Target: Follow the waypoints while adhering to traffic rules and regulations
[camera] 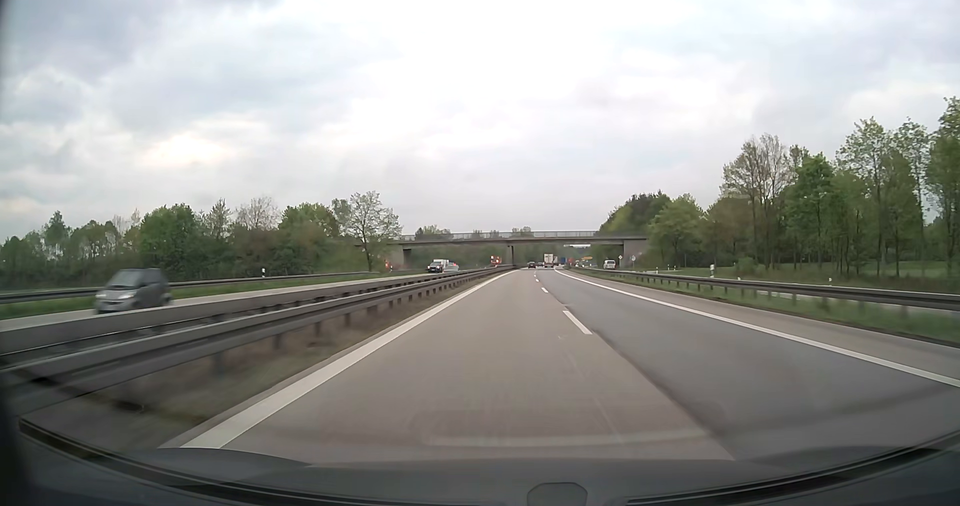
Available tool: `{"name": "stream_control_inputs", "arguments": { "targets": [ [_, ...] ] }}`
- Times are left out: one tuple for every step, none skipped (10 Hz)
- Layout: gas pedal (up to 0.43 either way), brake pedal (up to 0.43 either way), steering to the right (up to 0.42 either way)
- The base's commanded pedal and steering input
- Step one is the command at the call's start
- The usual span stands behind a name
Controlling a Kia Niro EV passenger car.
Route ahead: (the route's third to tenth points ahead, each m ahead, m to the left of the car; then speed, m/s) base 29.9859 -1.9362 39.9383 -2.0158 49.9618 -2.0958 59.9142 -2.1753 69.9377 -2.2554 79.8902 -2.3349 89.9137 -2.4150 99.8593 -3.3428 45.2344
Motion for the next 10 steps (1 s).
{"name": "stream_control_inputs", "arguments": {
  "targets": [
    [0.331,0.000,0.005],
    [0.331,0.000,0.005],
    [0.331,0.000,0.005],
    [0.331,0.000,0.005],
    [0.331,0.000,0.005],
    [0.339,0.000,0.005],
    [0.339,0.000,0.005],
    [0.339,0.000,0.004],
    [0.339,0.000,0.005],
    [0.339,0.000,0.005]
  ]
}}
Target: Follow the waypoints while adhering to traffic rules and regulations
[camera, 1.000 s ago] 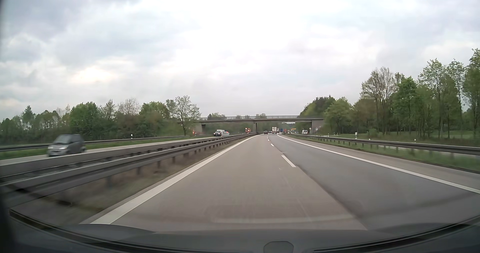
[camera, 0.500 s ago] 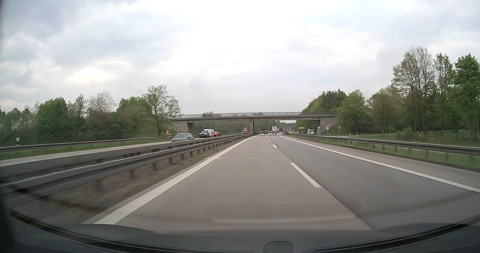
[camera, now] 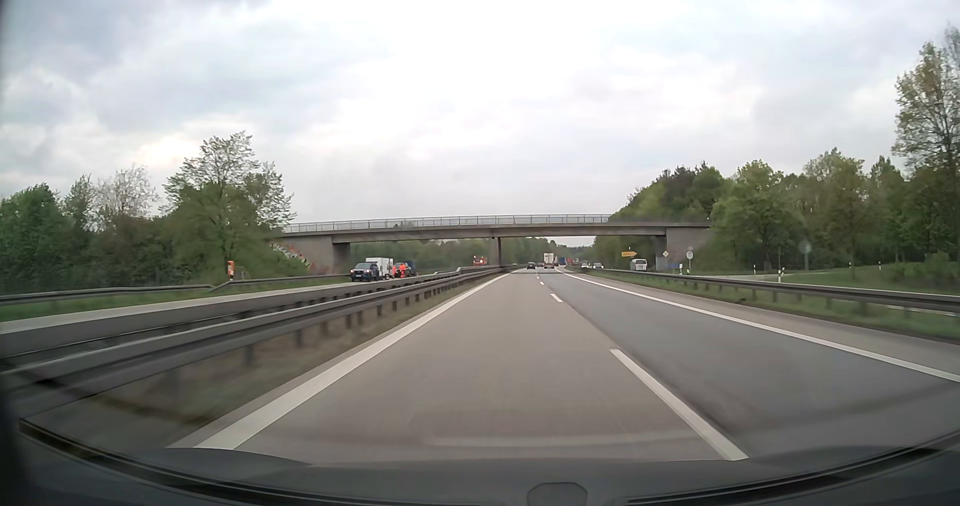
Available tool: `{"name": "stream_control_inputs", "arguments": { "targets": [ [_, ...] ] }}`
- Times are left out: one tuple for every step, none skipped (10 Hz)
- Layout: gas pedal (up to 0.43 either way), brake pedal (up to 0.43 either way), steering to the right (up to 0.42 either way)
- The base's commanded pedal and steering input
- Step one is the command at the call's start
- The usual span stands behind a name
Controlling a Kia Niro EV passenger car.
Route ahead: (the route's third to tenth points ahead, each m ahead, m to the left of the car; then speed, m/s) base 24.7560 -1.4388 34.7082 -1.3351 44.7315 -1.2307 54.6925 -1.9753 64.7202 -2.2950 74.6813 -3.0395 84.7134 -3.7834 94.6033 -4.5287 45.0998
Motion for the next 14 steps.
{"name": "stream_control_inputs", "arguments": {
  "targets": [
    [0.339,0.000,0.005],
    [0.350,0.000,0.005],
    [0.350,0.000,0.005],
    [0.350,0.000,0.005],
    [0.350,0.000,0.005],
    [0.350,0.000,0.005],
    [0.350,0.000,0.005],
    [0.350,0.000,0.005],
    [0.339,0.000,0.005],
    [0.339,0.000,0.005],
    [0.339,0.000,0.005],
    [0.331,0.000,0.005],
    [0.331,0.000,0.005],
    [0.331,0.000,0.005]
  ]
}}
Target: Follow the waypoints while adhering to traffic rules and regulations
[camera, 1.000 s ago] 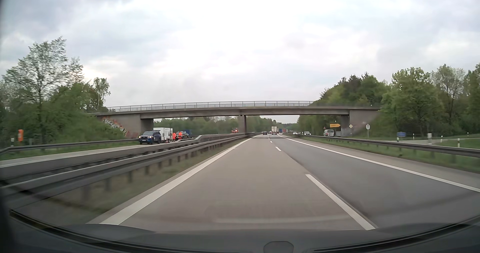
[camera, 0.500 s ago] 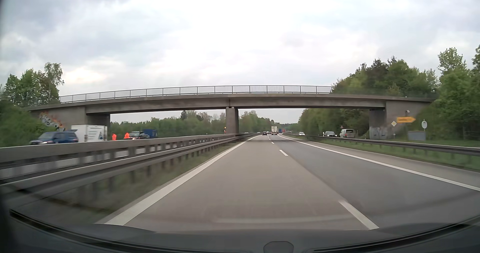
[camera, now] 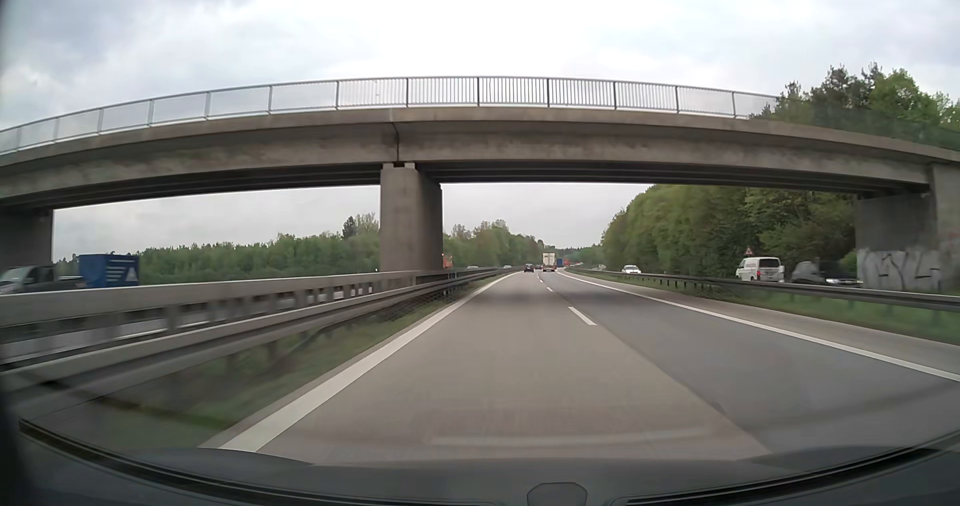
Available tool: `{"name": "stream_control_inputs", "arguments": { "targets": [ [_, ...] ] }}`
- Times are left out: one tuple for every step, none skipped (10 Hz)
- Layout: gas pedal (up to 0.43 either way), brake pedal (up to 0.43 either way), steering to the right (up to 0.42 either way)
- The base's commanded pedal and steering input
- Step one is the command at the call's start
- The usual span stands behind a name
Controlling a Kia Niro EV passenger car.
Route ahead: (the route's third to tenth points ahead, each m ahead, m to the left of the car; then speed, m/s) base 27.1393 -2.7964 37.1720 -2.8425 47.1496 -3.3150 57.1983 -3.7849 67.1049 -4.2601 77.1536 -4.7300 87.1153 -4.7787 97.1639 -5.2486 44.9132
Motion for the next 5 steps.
{"name": "stream_control_inputs", "arguments": {
  "targets": [
    [0.299,0.000,0.005],
    [0.280,0.000,0.005],
    [0.260,0.000,0.005],
    [0.189,0.000,0.005],
    [0.118,0.000,0.005]
  ]
}}
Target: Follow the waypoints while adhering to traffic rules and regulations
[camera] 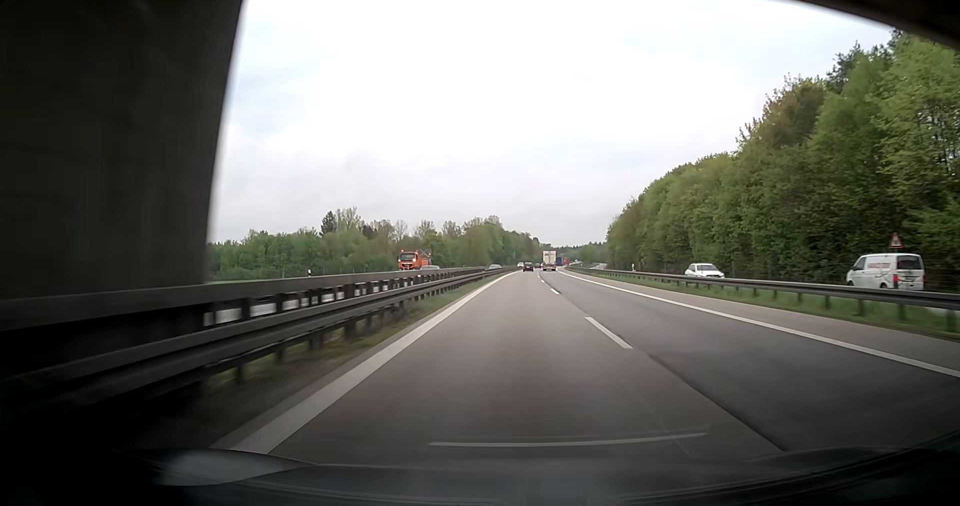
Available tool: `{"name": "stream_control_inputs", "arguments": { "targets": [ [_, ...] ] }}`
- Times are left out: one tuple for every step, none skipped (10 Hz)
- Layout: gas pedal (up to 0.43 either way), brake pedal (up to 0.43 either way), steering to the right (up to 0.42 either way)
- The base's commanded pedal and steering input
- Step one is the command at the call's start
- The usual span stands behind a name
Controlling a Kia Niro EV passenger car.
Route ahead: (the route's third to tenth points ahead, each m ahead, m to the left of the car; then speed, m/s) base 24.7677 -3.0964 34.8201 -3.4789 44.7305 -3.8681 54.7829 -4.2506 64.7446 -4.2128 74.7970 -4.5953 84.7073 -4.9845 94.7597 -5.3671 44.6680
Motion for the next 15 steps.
{"name": "stream_control_inputs", "arguments": {
  "targets": [
    [0.079,0.000,0.005],
    [0.020,0.000,0.005],
    [0.000,0.000,0.005],
    [0.000,0.000,0.005],
    [0.000,0.000,0.005],
    [0.000,0.000,0.005],
    [0.000,0.012,0.006],
    [0.000,0.049,0.007],
    [0.000,0.079,0.007],
    [0.000,0.128,0.007],
    [0.000,0.159,0.007],
    [0.000,0.189,0.006],
    [0.000,0.201,0.006],
    [0.000,0.213,0.006],
    [0.000,0.213,0.006]
  ]
}}
